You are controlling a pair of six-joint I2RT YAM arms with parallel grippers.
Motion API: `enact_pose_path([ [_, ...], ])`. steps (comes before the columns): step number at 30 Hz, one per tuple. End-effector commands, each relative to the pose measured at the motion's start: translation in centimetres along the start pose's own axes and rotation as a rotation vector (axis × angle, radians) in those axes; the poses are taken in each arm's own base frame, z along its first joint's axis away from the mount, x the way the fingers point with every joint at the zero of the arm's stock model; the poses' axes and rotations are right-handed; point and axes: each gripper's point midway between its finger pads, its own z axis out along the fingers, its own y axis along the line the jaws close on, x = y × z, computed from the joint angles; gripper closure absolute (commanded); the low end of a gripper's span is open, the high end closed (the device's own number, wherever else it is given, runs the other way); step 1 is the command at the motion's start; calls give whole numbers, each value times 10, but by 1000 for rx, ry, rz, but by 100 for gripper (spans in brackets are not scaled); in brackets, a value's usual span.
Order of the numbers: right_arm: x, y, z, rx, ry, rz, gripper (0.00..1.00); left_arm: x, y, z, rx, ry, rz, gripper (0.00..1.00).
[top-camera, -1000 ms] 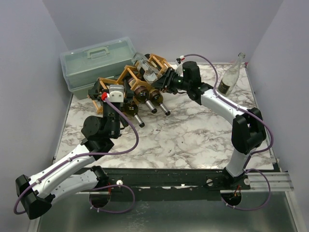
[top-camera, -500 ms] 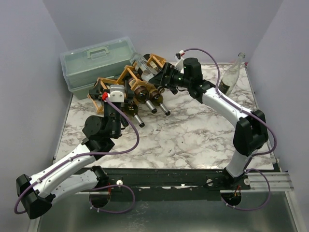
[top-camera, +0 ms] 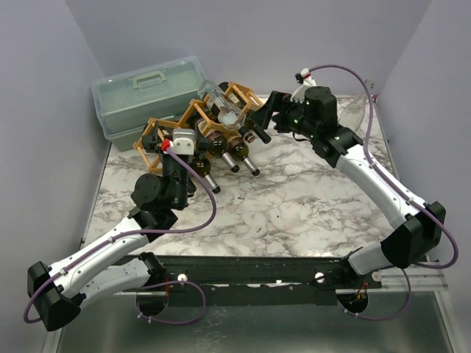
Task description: Put the wine bottle on the wine rack
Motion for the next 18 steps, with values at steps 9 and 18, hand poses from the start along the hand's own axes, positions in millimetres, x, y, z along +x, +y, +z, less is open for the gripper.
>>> enact_pose_path([
  [9,-72,-99,-97,653,-264,-296,0,3,-13,4,36,-2,-32,1],
  [18,-113,-182,-142,913,-374,-232,0,6,-17,3,52,7,-29,1],
])
